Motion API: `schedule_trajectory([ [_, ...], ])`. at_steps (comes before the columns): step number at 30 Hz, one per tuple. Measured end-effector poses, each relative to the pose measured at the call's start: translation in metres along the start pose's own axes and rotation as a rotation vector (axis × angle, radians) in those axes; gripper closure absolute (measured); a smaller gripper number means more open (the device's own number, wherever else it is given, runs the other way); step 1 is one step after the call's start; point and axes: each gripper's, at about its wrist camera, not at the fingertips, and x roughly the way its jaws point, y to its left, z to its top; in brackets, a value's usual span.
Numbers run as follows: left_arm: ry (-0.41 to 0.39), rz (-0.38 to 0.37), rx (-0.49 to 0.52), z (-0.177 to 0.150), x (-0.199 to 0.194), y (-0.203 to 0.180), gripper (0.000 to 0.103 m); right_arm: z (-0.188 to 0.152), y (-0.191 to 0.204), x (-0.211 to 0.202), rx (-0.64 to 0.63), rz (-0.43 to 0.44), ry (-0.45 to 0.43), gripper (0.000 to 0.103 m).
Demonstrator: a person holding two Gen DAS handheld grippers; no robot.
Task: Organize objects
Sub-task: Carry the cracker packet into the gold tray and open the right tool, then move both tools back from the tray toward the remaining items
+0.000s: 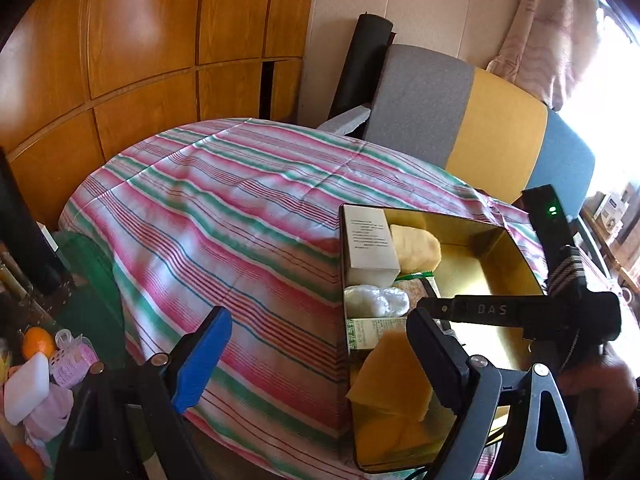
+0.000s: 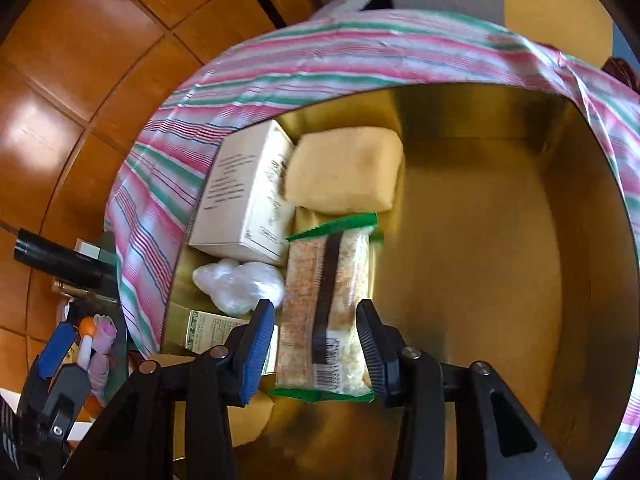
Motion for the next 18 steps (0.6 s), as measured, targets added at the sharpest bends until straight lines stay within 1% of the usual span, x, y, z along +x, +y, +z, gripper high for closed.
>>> schedule_trajectory([
  [3,-0.004,0.004,0.002,-0.001,0.000,0.000,0.013,-0.010,0.001,-0.010,-0.026,-0.022,-0.022,0.060],
  [8,-0.012,-0.004,0.016,-0.001,-0.002,-0.007,0.013,-0.028,0.001,-0.039,-0.072,-0.103,-0.100,0.060],
  [12,-0.035,-0.001,0.044,0.001,-0.008,-0.015,0.012,-0.039,0.003,-0.063,-0.122,-0.174,-0.169,0.060],
  [18,-0.062,0.002,0.077,0.003,-0.017,-0.025,0.011,-0.059,0.002,-0.094,-0.175,-0.229,-0.249,0.060],
])
